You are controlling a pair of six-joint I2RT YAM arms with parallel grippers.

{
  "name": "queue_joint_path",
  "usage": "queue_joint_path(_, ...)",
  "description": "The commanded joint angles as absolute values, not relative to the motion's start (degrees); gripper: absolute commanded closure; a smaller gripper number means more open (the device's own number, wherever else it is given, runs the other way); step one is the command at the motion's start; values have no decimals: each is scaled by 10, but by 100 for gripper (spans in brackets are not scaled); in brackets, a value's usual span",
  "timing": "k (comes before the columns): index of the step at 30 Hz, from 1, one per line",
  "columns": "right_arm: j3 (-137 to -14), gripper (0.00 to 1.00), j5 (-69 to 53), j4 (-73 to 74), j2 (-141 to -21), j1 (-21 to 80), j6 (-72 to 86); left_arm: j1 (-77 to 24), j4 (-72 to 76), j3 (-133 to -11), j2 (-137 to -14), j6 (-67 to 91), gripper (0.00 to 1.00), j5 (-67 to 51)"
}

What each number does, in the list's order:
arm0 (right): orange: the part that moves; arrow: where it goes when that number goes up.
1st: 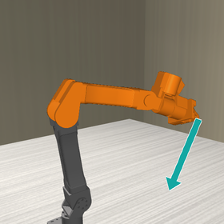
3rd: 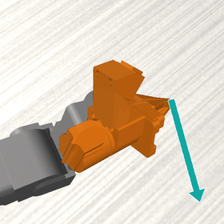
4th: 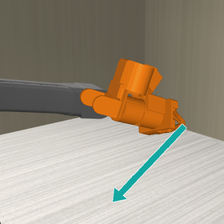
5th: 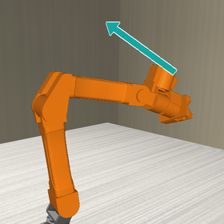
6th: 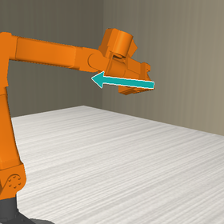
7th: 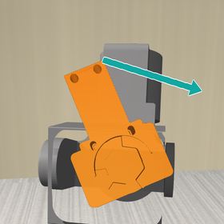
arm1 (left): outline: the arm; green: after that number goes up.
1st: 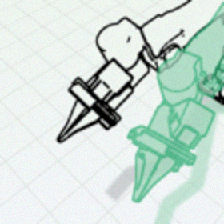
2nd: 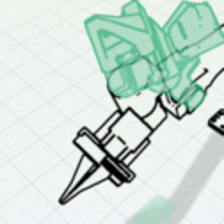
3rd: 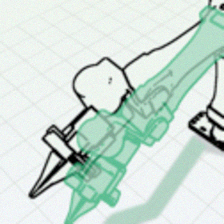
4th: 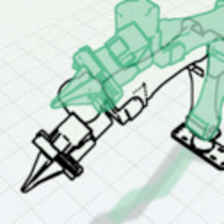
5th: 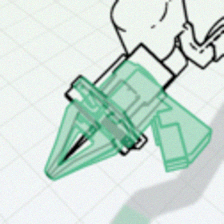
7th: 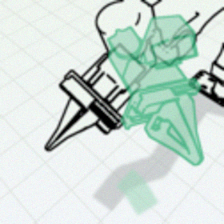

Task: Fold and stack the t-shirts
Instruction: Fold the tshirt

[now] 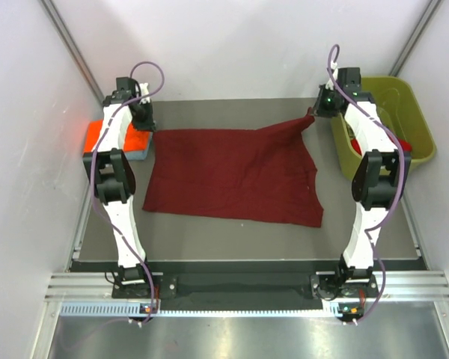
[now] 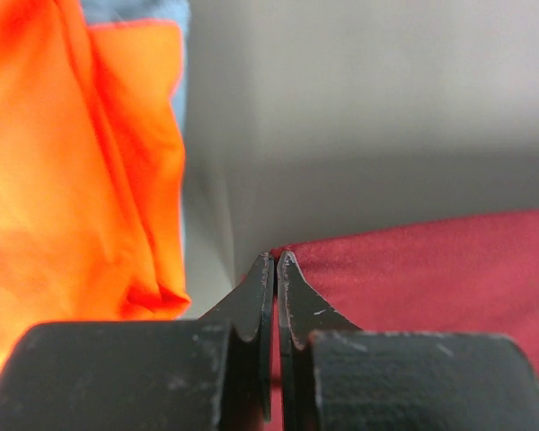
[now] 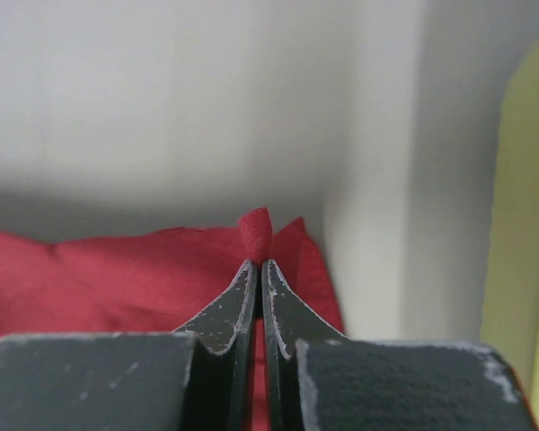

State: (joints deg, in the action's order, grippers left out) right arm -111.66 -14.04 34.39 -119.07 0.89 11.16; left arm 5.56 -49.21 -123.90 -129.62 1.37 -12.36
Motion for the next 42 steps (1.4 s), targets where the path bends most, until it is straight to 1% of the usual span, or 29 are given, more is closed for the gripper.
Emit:
queue_joint_path(1,-1100,100,-155,349,-1115,11,118,62,-511,-1213,-1237,13,100,-155)
queue_joint_path(7,-1012,100,-165,365,-1035,18,134,75,-517,-1167,-1186,25,100,-161)
queue_joint_path(14,-871,100,-177,368,-951,22,142,80,-526,-1102,-1115,18,100,-173)
queue_joint_path(21,-807,100,-186,397,-897,23,140,80,-540,-1029,-1071,20,100,-187)
queue_joint_path(33,-679,100,-204,424,-788,30,147,99,-550,-883,-985,40,100,-169)
queue_joint_path(37,-635,100,-207,430,-767,30,147,102,-557,-861,-976,41,100,-165)
queue_joint_path(42,-618,100,-214,435,-754,30,146,105,-570,-832,-970,44,100,-150)
